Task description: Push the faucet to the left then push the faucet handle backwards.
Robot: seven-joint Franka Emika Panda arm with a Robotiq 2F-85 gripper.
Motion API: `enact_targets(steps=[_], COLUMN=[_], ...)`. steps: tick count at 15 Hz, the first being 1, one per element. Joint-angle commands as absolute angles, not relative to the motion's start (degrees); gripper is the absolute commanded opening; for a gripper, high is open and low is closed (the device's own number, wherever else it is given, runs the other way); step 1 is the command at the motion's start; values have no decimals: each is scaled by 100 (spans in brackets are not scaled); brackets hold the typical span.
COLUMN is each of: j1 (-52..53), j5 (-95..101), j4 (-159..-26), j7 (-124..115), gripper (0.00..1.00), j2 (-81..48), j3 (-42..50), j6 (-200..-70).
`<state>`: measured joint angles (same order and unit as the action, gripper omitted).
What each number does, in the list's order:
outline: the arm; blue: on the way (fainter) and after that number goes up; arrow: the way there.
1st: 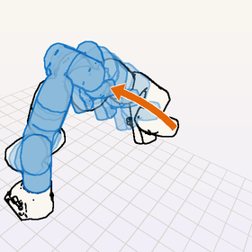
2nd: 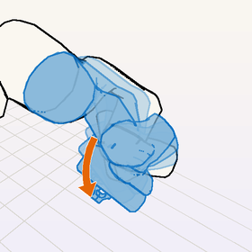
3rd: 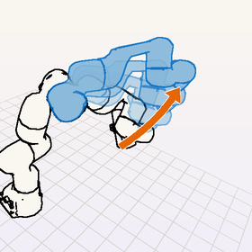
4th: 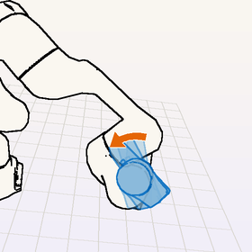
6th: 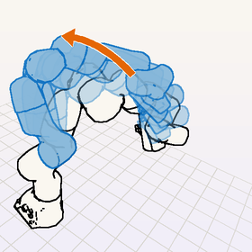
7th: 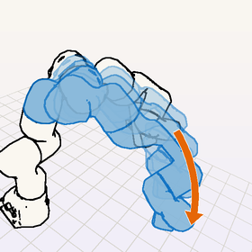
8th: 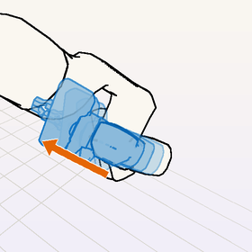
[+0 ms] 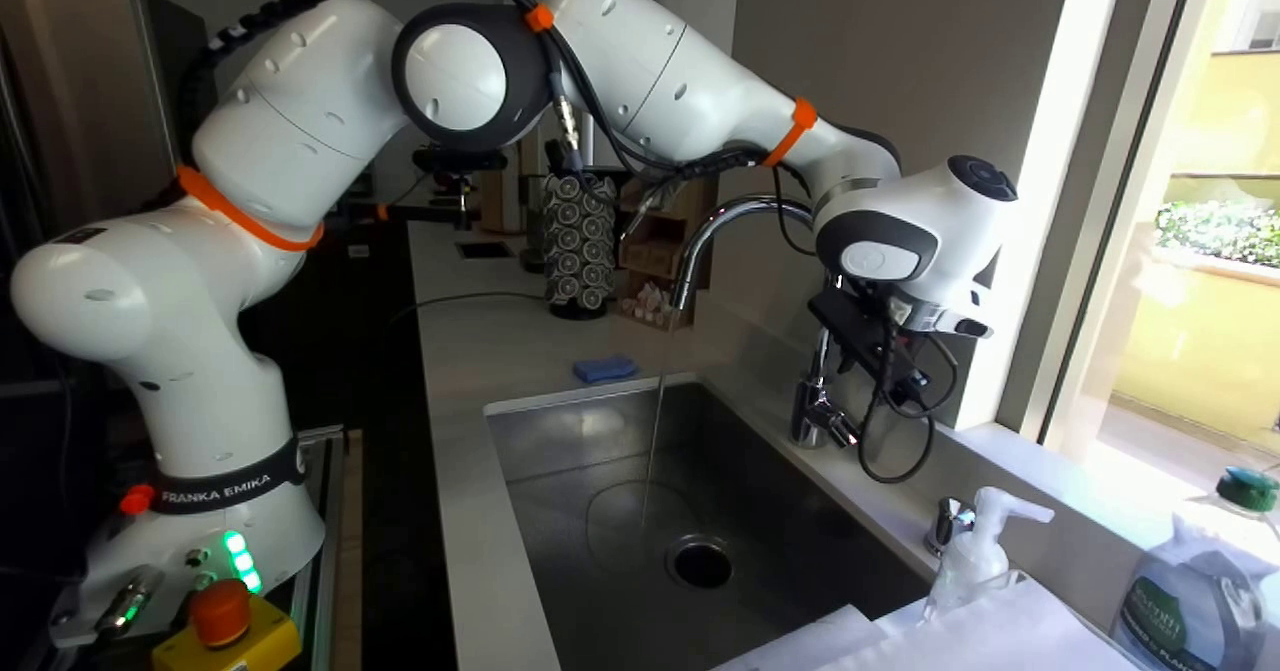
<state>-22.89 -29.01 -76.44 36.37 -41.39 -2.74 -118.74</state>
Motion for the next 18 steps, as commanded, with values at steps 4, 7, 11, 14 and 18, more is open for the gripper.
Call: enact_targets(steps=[4,7,11,14,18], j1=[-2248,-2264,-2301,-2305,-2315], j5=[-2589,-2500,-2510,-2525,-2539], j4=[-7780,-7797,-7821,-7804,-7765], j7=[3337,3273,3284,3319,3340], gripper=[100,100,100,92,86], j2=[-3994,-4013,-4046,-4065,-4118], j3=[-177,-137,-150,-176,-211], j6=[-11966,-11960,-11925,-11919,-11862])
